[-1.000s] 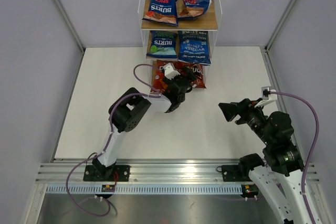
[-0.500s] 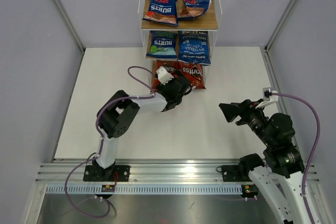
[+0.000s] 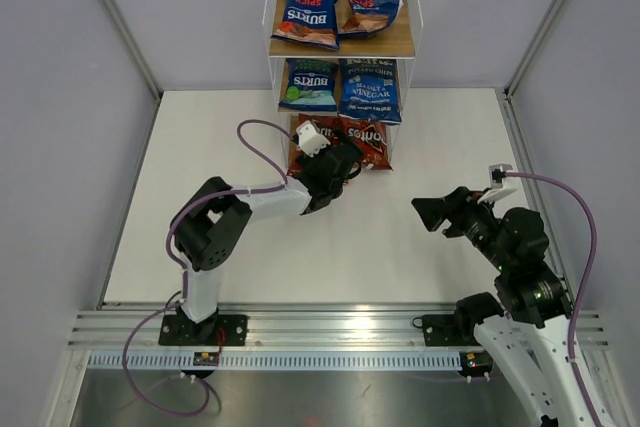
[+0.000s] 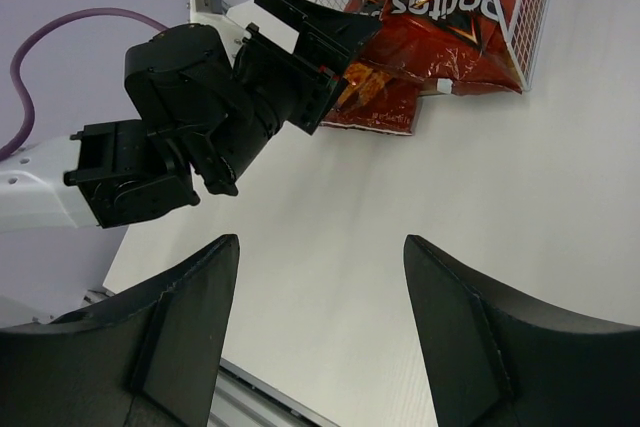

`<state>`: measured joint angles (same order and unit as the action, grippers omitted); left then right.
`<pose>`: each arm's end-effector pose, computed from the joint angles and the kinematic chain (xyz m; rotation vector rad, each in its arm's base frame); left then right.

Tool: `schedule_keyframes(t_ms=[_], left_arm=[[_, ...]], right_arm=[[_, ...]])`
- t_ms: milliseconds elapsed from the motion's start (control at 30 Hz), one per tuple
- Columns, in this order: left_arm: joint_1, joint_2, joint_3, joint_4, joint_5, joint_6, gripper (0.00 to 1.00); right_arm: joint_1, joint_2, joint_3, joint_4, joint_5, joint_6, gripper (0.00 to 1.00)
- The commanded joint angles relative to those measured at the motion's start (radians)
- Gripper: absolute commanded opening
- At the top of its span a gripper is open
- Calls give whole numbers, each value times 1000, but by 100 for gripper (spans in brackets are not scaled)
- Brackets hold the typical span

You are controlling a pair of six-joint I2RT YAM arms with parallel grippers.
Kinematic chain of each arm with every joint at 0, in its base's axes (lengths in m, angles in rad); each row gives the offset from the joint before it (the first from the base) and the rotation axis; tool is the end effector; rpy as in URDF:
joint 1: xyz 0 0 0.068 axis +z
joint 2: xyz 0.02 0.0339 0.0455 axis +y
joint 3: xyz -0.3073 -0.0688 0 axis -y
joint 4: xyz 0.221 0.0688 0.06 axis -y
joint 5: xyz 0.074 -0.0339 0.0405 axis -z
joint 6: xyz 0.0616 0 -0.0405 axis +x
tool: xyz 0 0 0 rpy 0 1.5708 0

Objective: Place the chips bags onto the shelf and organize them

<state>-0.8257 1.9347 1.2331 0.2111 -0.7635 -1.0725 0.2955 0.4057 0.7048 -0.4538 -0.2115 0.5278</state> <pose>0.3306 -0.2956 0.2480 -0.6855 1.8233 -0.4803 0.0572 0.0309 0.3366 0.0456 1.7868 0.7829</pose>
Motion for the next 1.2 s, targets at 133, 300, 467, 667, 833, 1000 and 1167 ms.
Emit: schedule_keyframes(t_ms=[133,300,467,667,833,1000,1167], left_arm=[[-1,27,77,-166,-39,-50,99],[3,72,118,-285,-7,-109,99],[22,84,149,-444,3,-184,99],[33,14,49,-400,29,-162,99],[16,-62,-42,-290,96,-112,99],[-6,-163,-92,-139,127,35,99],[-21,-244,-139,-104,109,151,99]], right_arm=[[7,-27,-2,29,-16,8,75],[5,-33,-2,30,-17,18,75],[5,-51,-4,24,-20,28,75],[5,-74,-1,17,-17,41,75],[5,-77,5,10,-9,34,75],[5,-27,41,-28,49,-46,76],[7,76,51,-37,57,-95,80]])
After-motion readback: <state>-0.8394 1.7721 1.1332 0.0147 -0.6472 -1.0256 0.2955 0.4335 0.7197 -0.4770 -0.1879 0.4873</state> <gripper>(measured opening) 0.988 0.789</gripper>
